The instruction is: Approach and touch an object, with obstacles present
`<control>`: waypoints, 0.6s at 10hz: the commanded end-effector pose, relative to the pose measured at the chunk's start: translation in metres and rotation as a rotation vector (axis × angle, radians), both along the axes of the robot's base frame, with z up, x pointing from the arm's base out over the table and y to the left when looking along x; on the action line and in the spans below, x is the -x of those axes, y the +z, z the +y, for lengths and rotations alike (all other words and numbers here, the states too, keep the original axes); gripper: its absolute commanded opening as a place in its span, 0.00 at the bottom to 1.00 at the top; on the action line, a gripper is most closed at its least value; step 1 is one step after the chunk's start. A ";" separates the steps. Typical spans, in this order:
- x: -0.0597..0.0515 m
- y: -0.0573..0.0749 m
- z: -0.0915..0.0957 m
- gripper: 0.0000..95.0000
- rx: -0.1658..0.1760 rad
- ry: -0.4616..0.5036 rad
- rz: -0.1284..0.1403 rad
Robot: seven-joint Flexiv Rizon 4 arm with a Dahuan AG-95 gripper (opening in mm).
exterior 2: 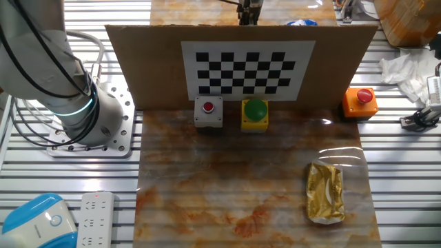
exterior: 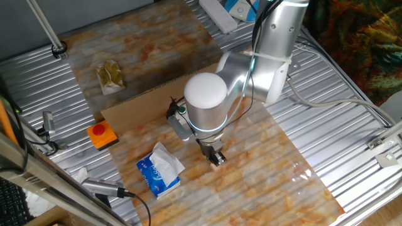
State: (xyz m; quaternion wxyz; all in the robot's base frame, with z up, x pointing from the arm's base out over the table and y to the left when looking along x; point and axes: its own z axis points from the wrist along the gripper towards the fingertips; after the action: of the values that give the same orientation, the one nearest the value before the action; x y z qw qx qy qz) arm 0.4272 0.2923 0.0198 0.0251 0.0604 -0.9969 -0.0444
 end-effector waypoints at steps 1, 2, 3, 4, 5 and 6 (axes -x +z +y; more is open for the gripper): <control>0.001 0.000 0.001 0.00 -0.002 0.000 -0.003; 0.001 0.000 0.001 0.00 -0.002 0.000 -0.003; 0.002 0.000 0.001 0.00 -0.001 0.000 -0.004; 0.002 0.000 0.001 0.00 -0.001 0.001 -0.004; 0.002 0.000 0.001 0.00 0.000 0.002 -0.004; 0.001 0.001 0.001 0.00 0.000 0.002 -0.005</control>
State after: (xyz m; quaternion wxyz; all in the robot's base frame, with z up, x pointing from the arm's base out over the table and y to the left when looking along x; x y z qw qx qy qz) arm 0.4268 0.2937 0.0211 0.0218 0.0615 -0.9969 -0.0449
